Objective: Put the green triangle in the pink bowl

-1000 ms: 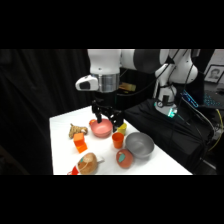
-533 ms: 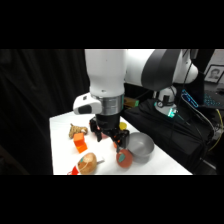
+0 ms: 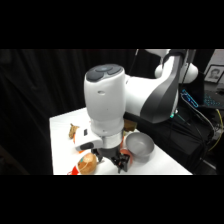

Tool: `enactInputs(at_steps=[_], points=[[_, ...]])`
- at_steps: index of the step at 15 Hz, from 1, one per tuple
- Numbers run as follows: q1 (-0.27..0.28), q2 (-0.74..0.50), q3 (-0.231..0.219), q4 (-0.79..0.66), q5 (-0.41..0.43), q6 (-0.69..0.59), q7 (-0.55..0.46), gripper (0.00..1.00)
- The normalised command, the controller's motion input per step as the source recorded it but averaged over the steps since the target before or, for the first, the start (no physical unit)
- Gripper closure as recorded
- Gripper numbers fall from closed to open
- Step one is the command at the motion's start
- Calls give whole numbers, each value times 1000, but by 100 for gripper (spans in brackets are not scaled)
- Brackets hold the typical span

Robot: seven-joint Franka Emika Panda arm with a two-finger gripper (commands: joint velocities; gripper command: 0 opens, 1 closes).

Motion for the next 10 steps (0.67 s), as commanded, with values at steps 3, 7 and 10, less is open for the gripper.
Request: enactInputs(at_steps=[3, 7, 10], points=[[84, 413, -56, 489, -127, 72, -69, 0], [67, 447, -71, 598, -95, -27, -96, 0], [46, 376, -55, 520, -58, -67, -138, 0]])
